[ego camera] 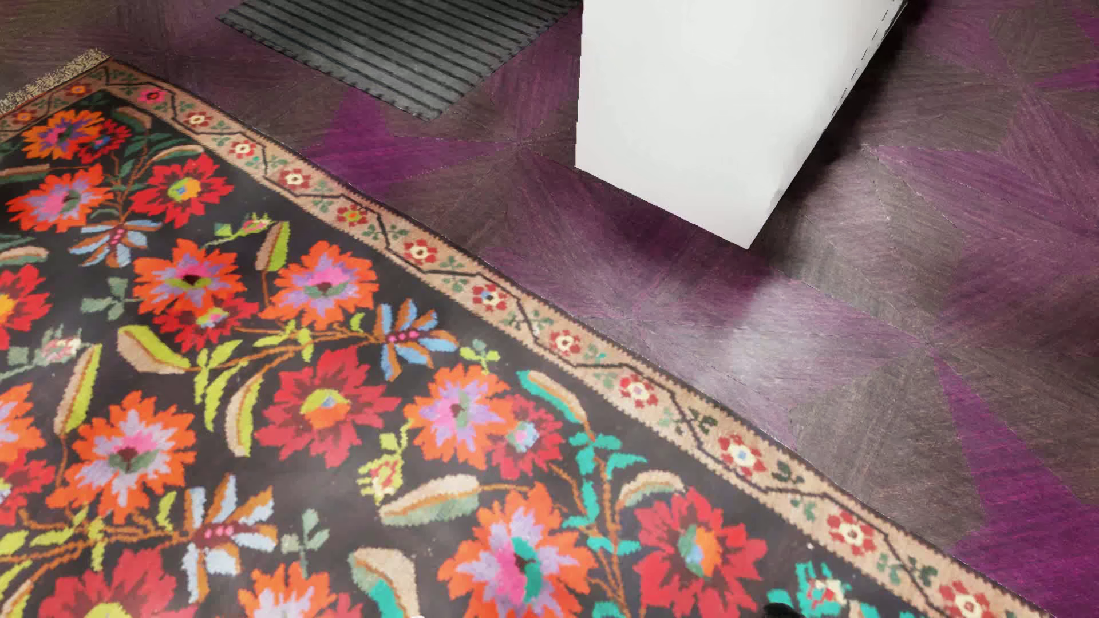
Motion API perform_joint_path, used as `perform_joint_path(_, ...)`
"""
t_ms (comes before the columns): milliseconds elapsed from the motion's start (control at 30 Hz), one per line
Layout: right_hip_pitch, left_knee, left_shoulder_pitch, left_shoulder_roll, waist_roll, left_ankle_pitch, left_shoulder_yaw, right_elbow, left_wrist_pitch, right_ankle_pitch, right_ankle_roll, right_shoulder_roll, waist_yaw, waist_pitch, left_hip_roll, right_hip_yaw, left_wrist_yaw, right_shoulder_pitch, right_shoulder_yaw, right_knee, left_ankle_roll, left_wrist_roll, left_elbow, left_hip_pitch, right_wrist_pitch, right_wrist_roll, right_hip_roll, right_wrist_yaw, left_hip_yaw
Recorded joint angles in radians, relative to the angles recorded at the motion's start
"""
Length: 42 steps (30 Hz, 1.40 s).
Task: Circle the counter
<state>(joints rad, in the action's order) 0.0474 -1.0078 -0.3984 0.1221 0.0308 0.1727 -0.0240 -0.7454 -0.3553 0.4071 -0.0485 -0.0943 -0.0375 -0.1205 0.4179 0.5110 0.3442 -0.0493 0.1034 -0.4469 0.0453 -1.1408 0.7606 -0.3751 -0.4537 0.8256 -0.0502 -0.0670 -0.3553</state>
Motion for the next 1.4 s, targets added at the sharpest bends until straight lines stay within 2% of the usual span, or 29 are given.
perform_joint_path(33,-0.026,-0.001,-0.025,0.02,-0.003,-0.006,-0.008,0.008,0.099,-0.003,0.015,-0.046,-0.016,-0.004,-0.052,-0.07,0.041,0.003,-0.026,0.042,-0.029,-0.073,0.029,-0.109,0.057,0.012,0.022,-0.027,0.094)
perform_joint_path(67,-0.056,0.053,-0.045,0.019,-0.009,-0.03,0.037,0.032,0.143,-0.009,0.032,-0.102,-0.03,-0.008,-0.107,-0.133,0.08,-0.01,-0.064,0.094,-0.061,-0.103,0.049,-0.2,0.121,0.025,0.034,-0.05,0.184)
perform_joint_path(100,-0.085,0.151,-0.052,0.005,-0.016,-0.049,0.121,0.071,0.126,-0.003,0.049,-0.152,-0.04,-0.011,-0.169,-0.181,0.086,-0.034,-0.09,0.131,-0.105,-0.096,0.059,-0.266,0.16,0.028,0.033,-0.056,0.287)
perform_joint_path(167,-0.12,0.429,-0.039,0.005,-0.038,-0.054,0.19,0.143,0.09,0.039,0.079,-0.205,-0.05,-0.019,-0.272,-0.269,0.036,-0.099,-0.09,0.119,-0.117,-0.168,0.072,-0.292,0.179,-0.009,0.003,-0.058,0.473)
perform_joint_path(200,-0.135,0.537,-0.026,0.016,-0.049,-0.07,0.181,0.162,0.07,0.065,0.097,-0.214,-0.047,-0.022,-0.29,-0.303,0.002,-0.13,-0.073,0.083,-0.173,-0.245,0.075,-0.268,0.157,-0.033,-0.026,-0.063,0.467)
perform_joint_path(233,-0.144,0.561,-0.009,0.022,-0.063,-0.221,0.169,0.172,0.06,0.065,0.116,-0.213,-0.045,-0.025,-0.326,-0.34,-0.04,-0.156,-0.058,0.004,-0.183,-0.309,0.069,-0.222,0.132,-0.044,-0.063,-0.061,0.492)
perform_joint_path(267,-0.142,0.486,0.017,0.029,-0.079,-0.215,0.155,0.179,0.04,0.011,0.096,-0.198,-0.035,-0.031,-0.339,-0.375,-0.082,-0.188,-0.041,-0.1,-0.202,-0.364,0.066,-0.201,0.126,-0.052,-0.093,-0.058,0.477)
perform_joint_path(300,-0.103,0.413,0.065,0.031,-0.097,-0.14,0.148,0.183,0.033,-0.104,0.035,-0.177,-0.022,-0.041,-0.346,-0.383,-0.106,-0.223,-0.013,-0.284,-0.187,-0.4,0.084,-0.163,0.107,-0.049,-0.146,-0.017,0.43)
perform_joint_path(333,-0.029,0.386,0.122,0.035,-0.117,-0.079,0.155,0.193,0.042,-0.233,-0.045,-0.13,-0.012,-0.048,-0.353,-0.379,-0.136,-0.251,0.024,-0.484,-0.174,-0.406,0.104,-0.105,0.099,-0.067,-0.214,0.016,0.382)
perform_joint_path(367,0.054,0.385,0.19,0.046,-0.137,-0.035,0.151,0.195,0.063,-0.372,-0.086,-0.069,-0.001,-0.052,-0.358,-0.364,-0.138,-0.271,0.042,-0.654,-0.164,-0.407,0.107,-0.038,0.094,-0.074,-0.296,0.022,0.338)
perform_joint_path(433,0.209,0.473,0.35,0.084,-0.163,0.001,0.127,0.18,0.062,-0.327,-0.095,0.041,0.027,-0.051,-0.361,-0.343,-0.163,-0.327,0.026,-0.85,-0.158,-0.435,0.094,0.12,0.104,-0.044,-0.315,-0.013,0.286)
perform_joint_path(500,0.361,0.573,0.492,0.094,-0.163,0.022,0.137,0.181,0.073,-0.358,-0.035,0.101,0.054,-0.039,-0.356,-0.312,-0.206,-0.378,0.018,-0.89,-0.156,-0.385,0.036,0.261,0.104,0.036,-0.255,-0.064,0.238)
perform_joint_path(567,0.482,0.631,0.62,0.098,-0.15,0.059,0.149,0.179,0.115,-0.365,0.029,0.159,0.076,-0.028,-0.351,-0.274,-0.258,-0.394,0.1,-0.768,-0.161,-0.25,-0.057,0.366,0.082,0.03,-0.203,-0.058,0.189)
perform_joint_path(633,0.547,0.666,0.735,0.117,-0.139,0.104,0.108,0.143,0.148,-0.383,0.032,0.177,0.092,-0.026,-0.363,-0.228,-0.263,-0.381,0.185,-0.497,-0.169,-0.136,-0.142,0.451,0.072,0.001,-0.191,-0.017,0.152)
perform_joint_path(667,0.558,0.684,0.78,0.124,-0.134,0.128,0.076,0.115,0.146,-0.407,0.06,0.172,0.097,-0.028,-0.372,-0.232,-0.262,-0.371,0.198,-0.302,-0.174,-0.084,-0.187,0.49,0.069,0.011,-0.167,-0.003,0.138)
perform_joint_path(733,0.54,0.734,0.829,0.13,-0.121,0.157,-0.006,0.076,0.155,-0.406,0.033,0.157,0.101,-0.035,-0.392,-0.275,-0.29,-0.35,0.205,0.125,-0.187,0.006,-0.299,0.571,0.07,0.038,-0.116,0.024,0.121)
perform_joint_path(800,0.545,0.754,0.82,0.137,-0.113,0.155,-0.091,0.06,0.191,-0.376,0.044,0.135,0.09,-0.047,-0.407,-0.112,-0.294,-0.334,0.189,0.234,-0.212,0.073,-0.412,0.644,0.099,0.053,-0.138,0.024,0.108)
perform_joint_path(833,0.549,0.728,0.791,0.141,-0.108,0.132,-0.126,0.061,0.195,-0.343,0.013,0.129,0.088,-0.053,-0.4,-0.036,-0.28,-0.323,0.179,0.157,-0.231,0.092,-0.457,0.676,0.108,0.055,-0.158,0.019,0.108)
perform_joint_path(900,0.543,0.639,0.699,0.162,-0.086,0.012,-0.202,0.079,0.2,-0.385,-0.158,0.141,0.097,-0.062,-0.354,-0.016,-0.253,-0.31,0.151,0.005,-0.271,0.056,-0.507,0.711,0.13,0.058,-0.153,0.02,0.14)
perform_joint_path(933,0.534,0.516,0.635,0.166,-0.071,-0.079,-0.226,0.087,0.188,-0.393,-0.19,0.15,0.101,-0.067,-0.316,-0.017,-0.246,-0.303,0.13,-0.071,-0.263,0.016,-0.506,0.691,0.143,0.063,-0.142,0.02,0.154)
perform_joint_path(967,0.53,0.318,0.569,0.165,-0.054,-0.176,-0.237,0.089,0.164,-0.337,-0.198,0.157,0.101,-0.072,-0.266,-0.017,-0.239,-0.29,0.1,-0.159,-0.267,-0.035,-0.482,0.63,0.159,0.07,-0.126,0.011,0.172)
perform_joint_path(1033,0.464,-0.099,0.457,0.133,-0.016,-0.336,-0.239,0.112,0.112,-0.224,-0.192,0.154,0.087,-0.082,-0.197,-0.019,-0.221,-0.246,0.035,-0.217,-0.175,-0.161,-0.35,0.425,0.182,0.1,-0.051,-0.014,0.257)
perform_joint_path(1100,0.359,-0.366,0.396,0.049,0.01,-0.215,-0.193,0.199,0.033,-0.162,-0.184,0.152,0.06,-0.091,-0.282,-0.038,-0.224,-0.221,-0.005,-0.176,-0.153,-0.202,-0.108,0.181,0.19,0.123,0.031,0.006,0.398)
perform_joint_path(1167,0.232,-0.413,0.327,-0.007,0.014,-0.218,-0.122,0.276,-0.034,-0.13,-0.169,0.139,0.035,-0.089,-0.381,-0.088,-0.124,-0.186,-0.026,-0.082,-0.13,-0.188,0.09,-0.019,0.23,0.065,0.1,0.036,0.476)
perform_joint_path(1233,0.117,-0.254,0.204,-0.024,0.006,-0.212,-0.139,0.34,0.027,-0.09,-0.152,0.093,0.008,-0.084,-0.375,-0.179,-0.036,-0.145,-0.082,-0.014,-0.083,-0.242,0.13,-0.159,0.273,0.0,0.151,0.029,0.463)
perform_joint_path(1267,0.07,-0.107,0.127,-0.038,0.003,-0.208,-0.13,0.369,0.072,-0.067,-0.145,0.066,-0.008,-0.081,-0.32,-0.233,-0.051,-0.114,-0.123,0.006,-0.036,-0.257,0.097,-0.206,0.275,-0.021,0.171,0.017,0.398)
perform_joint_path(1333,-0.023,0.324,-0.023,-0.102,0.002,-0.227,-0.055,0.395,0.115,-0.019,-0.134,0.022,-0.034,-0.074,-0.249,-0.327,-0.138,-0.054,-0.197,0.038,-0.026,-0.196,0.03,-0.222,0.277,-0.045,0.204,0.003,0.203)
perform_joint_path(1367,-0.08,0.591,-0.07,-0.134,0.003,-0.244,-0.026,0.392,0.126,-0.012,-0.129,0.008,-0.041,-0.071,-0.288,-0.355,-0.158,-0.031,-0.218,0.076,-0.065,-0.156,0.019,-0.207,0.272,-0.054,0.211,0.011,0.157)
perform_joint_path(1400,-0.144,0.809,-0.1,-0.149,0.003,-0.238,-0.014,0.37,0.131,-0.01,-0.122,0.001,-0.045,-0.068,-0.351,-0.371,-0.154,-0.017,-0.234,0.117,-0.15,-0.131,0.019,-0.208,0.25,-0.056,0.218,0.018,0.185)
